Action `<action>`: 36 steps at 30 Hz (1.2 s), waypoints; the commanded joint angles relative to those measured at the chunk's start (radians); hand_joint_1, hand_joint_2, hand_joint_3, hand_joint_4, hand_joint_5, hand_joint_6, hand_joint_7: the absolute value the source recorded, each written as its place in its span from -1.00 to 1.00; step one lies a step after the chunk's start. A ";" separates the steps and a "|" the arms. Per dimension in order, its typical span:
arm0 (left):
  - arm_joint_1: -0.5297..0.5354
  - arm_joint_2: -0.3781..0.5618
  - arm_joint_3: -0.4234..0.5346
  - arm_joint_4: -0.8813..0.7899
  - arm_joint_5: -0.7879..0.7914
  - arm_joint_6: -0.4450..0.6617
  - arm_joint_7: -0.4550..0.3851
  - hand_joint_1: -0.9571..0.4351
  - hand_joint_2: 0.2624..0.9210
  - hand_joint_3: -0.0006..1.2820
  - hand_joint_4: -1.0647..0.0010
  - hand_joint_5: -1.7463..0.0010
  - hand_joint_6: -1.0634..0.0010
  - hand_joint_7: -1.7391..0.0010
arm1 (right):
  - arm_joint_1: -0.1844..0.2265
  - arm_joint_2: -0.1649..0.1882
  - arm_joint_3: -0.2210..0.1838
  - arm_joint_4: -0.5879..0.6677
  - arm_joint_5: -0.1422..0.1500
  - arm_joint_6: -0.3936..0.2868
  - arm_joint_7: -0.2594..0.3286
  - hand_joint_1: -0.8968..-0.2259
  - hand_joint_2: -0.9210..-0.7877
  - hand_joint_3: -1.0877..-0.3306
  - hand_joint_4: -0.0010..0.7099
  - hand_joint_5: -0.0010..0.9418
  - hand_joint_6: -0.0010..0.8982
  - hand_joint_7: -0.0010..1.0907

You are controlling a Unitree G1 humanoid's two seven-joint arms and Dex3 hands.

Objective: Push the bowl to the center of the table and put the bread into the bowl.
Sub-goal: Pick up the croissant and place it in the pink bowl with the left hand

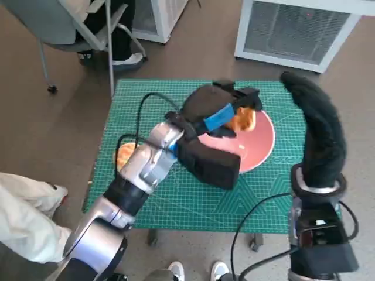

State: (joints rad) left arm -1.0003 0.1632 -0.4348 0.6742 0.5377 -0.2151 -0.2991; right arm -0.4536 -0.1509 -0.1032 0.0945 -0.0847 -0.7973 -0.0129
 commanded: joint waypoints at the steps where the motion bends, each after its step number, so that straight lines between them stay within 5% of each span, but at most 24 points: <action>1: -0.088 0.005 0.028 0.101 -0.123 -0.020 -0.243 0.09 1.00 -0.84 0.58 0.88 0.44 0.76 | 0.025 -0.003 -0.009 -0.009 -0.019 0.012 -0.013 0.55 -1.00 0.48 0.21 -0.99 -0.78 0.44; 5: -0.078 0.019 0.038 0.089 -0.131 -0.033 -0.238 -0.02 1.00 -0.83 0.74 0.97 0.51 0.87 | 0.026 -0.002 -0.010 -0.012 -0.020 0.012 -0.016 0.55 -1.00 0.48 0.21 -0.99 -0.77 0.43; 14: 0.008 0.107 0.104 -0.032 -0.154 -0.145 -0.149 -0.09 1.00 -0.85 0.75 0.98 0.44 0.89 | 0.029 -0.002 -0.008 -0.007 -0.011 0.006 -0.015 0.56 -1.00 0.48 0.22 -0.99 -0.75 0.40; 26: 0.140 0.330 0.268 -0.205 -0.250 -0.338 -0.139 -0.04 1.00 -0.93 0.44 0.95 0.14 0.85 | 0.051 -0.008 -0.007 -0.025 0.016 0.004 -0.002 0.52 -1.00 0.50 0.22 -0.99 -0.71 0.34; 36: 0.270 0.517 0.361 -0.334 -0.249 -0.309 -0.166 0.00 0.99 -0.97 0.29 0.94 0.06 0.84 | 0.048 -0.010 -0.005 -0.027 0.029 0.006 0.003 0.50 -1.00 0.52 0.20 -1.00 -0.70 0.30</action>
State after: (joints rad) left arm -0.7726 0.6354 -0.0926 0.3895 0.2889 -0.5422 -0.4463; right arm -0.4191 -0.1554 -0.1104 0.0691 -0.0725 -0.7985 -0.0193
